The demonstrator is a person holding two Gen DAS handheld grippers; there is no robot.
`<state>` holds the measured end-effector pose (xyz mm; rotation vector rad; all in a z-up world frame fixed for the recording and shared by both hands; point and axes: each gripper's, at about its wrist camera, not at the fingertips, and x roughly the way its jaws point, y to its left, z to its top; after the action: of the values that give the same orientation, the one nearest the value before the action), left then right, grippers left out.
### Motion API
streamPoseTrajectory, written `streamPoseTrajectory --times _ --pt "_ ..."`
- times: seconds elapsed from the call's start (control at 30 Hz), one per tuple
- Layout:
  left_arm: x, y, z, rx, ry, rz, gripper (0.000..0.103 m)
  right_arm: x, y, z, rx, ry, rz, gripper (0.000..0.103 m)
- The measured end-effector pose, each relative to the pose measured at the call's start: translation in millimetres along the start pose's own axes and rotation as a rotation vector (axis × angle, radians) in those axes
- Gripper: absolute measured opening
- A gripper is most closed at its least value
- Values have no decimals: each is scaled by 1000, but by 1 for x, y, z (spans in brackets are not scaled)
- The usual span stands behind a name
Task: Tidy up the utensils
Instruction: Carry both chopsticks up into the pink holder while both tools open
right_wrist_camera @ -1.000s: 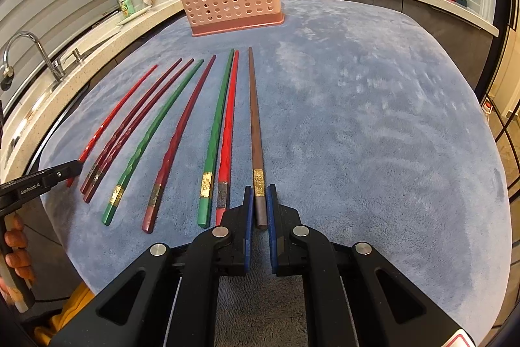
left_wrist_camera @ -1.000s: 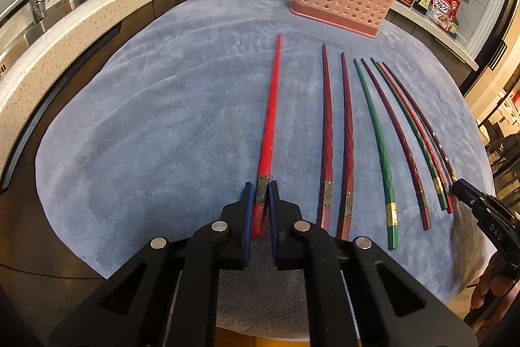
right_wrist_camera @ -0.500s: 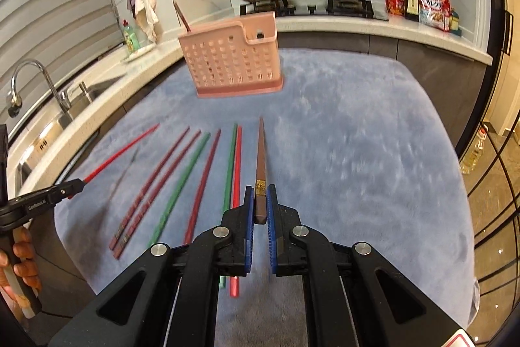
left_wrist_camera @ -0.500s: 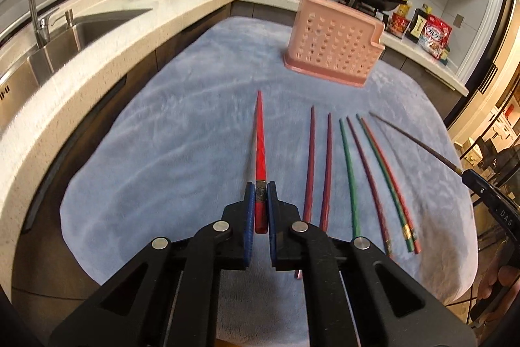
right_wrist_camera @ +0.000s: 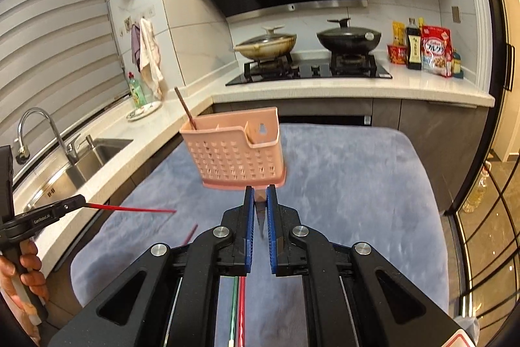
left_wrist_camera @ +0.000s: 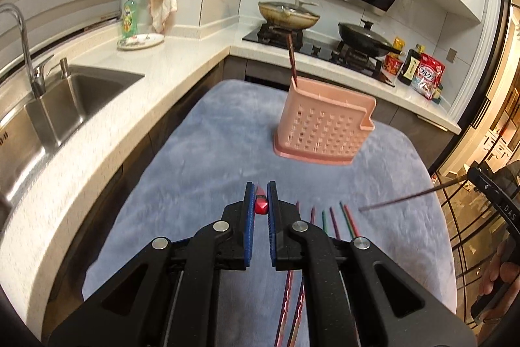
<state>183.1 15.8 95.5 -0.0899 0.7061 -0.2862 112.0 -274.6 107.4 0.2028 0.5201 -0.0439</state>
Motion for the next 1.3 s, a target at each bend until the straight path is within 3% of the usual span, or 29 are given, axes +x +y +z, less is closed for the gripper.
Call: streamPoseTrajectory --times 0.33,0.5,0.77,0.9,1.1,1.3 --pt "5 -22 67 56 -86 -15 7 13 1 54 -2 -68 13 7" --pt "-6 -38 104 84 -158 -34 7 9 9 96 2 -149 46 7" --pt "-30 -63 180 77 -345 -58 7 25 24 169 21 -273 89 7" --pt "-27 -69 209 54 -410 -73 7 47 28 192 50 -287 115 7" --pt "7 -69 229 37 -422 -74 7 84 24 198 92 -255 134 7" --pt "53 -67 220 22 -362 -83 7 125 14 179 117 -182 137 7"
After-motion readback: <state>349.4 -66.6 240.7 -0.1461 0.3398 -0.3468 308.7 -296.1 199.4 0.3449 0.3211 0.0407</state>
